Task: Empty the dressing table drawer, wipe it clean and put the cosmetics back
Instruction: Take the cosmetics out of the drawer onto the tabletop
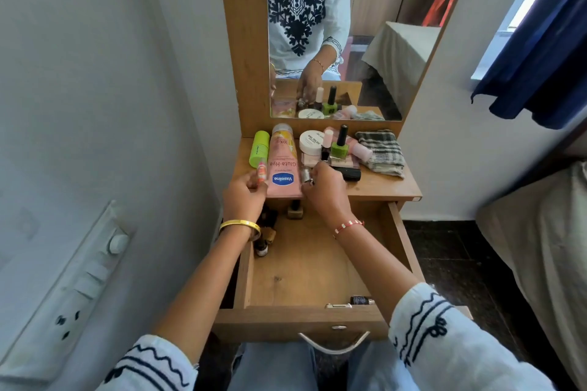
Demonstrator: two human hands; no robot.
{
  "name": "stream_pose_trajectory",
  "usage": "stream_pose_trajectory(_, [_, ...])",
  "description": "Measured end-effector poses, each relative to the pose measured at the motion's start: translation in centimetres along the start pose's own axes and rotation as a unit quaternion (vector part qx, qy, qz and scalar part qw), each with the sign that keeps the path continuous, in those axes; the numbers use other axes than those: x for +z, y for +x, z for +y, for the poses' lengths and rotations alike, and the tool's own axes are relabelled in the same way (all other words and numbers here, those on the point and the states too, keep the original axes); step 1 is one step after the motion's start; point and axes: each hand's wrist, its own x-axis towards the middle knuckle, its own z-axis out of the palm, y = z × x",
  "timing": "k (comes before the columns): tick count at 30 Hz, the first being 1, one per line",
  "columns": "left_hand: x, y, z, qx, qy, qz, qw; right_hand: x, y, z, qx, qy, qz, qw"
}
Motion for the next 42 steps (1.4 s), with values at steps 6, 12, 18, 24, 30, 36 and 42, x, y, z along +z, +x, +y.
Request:
stream_pose_trajectory(6, [-0.2, 1.1, 0.1, -0.004, 0.059, 0.010, 0.998, 0.7, 0.4, -0.2, -0.024, -0.035, 0.017, 0.999])
stream_pose_trajectory(12, [-0.3, 1.1, 0.3, 0.029, 0.144, 0.034, 0.989, 1.0, 0.5, -0.1, -0.042, -0.056, 0.029, 0.997])
stream_pose_trajectory(18, [-0.3, 1.3, -0.5, 0.033, 0.181, 0.031, 0.982, 1.2, 0.4, 0.1, -0.061, -0.071, 0.045, 0.995])
stream_pose_trajectory(24, [0.1, 1.3, -0.3, 0.023, 0.150, 0.009, 0.988, 1.3, 0.5, 0.2, -0.054, -0.047, 0.041, 0.997])
stream_pose_trajectory(30, [0.1, 0.9, -0.4, 0.021, 0.132, 0.007, 0.991, 1.0, 0.3, 0.7, -0.061, -0.038, 0.052, 0.996])
stream_pose_trajectory(36, [0.0, 0.6, -0.6, 0.022, 0.148, 0.018, 0.989, 0.5, -0.6, 1.2, -0.077, -0.030, 0.070, 0.994])
stream_pose_trajectory(42, [0.0, -1.2, -1.3, 0.045, 0.137, 0.061, 0.988, -0.7, -3.1, 3.1, -0.077, -0.025, 0.067, 0.995])
